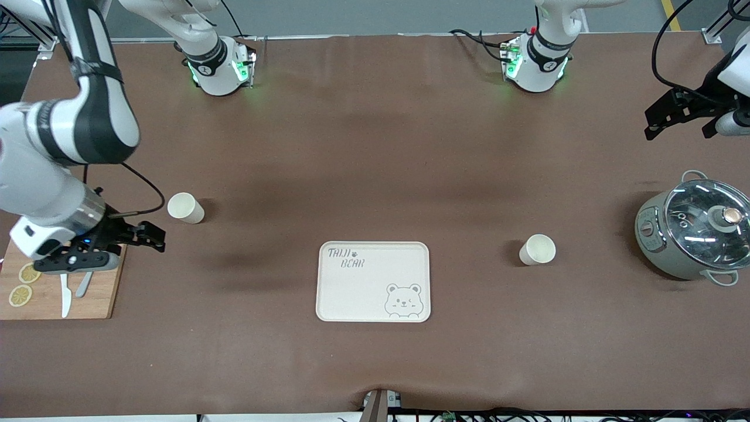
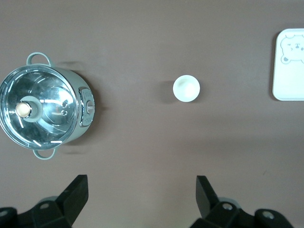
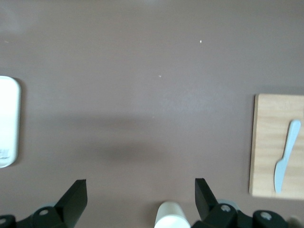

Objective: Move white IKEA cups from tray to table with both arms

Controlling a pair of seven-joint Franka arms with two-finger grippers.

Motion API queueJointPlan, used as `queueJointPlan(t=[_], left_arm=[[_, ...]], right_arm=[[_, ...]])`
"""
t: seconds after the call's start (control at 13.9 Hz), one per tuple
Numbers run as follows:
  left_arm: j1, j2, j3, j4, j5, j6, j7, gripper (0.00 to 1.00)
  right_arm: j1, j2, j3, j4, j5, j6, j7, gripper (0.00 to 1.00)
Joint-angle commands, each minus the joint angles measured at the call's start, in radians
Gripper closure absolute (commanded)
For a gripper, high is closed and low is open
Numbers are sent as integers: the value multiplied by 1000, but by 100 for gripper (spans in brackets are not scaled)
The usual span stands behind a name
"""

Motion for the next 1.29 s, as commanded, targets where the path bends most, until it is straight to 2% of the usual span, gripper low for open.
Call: queueJointPlan(t=[0.0,0.36,0.43,0.57,0.79,0.93,1.08,1.22], left_arm=[[7,-7,-3,13,14,-17,34,0],[7,-7,-3,12,11,-19,33,0],[7,-7,-3,12,11,-19,34,0],[6,-5,-5,13,9,-19,33,0],[6,-4,-5,12,9,-17,39,0],[7,-4,-5,13,9,-19,42,0],[9,-2,-2,15,14,-19,43,0],[7,1,0,15,14,-19,43,0]], right_arm=[[-22,-26,-16,118,36,-194,-9,0],[-17,-87,-68,231,31,-518,-7,0],[-17,-116,-69,238,22,-546,-4,0],[-16,-181,-69,206,14,-573,-6,0],[-10,-217,-88,177,16,-629,-17,0],[-10,-271,-88,116,16,-604,-18,0],[-10,-285,-87,68,22,-555,-20,0],[-10,-276,-84,132,7,-555,-108,0]])
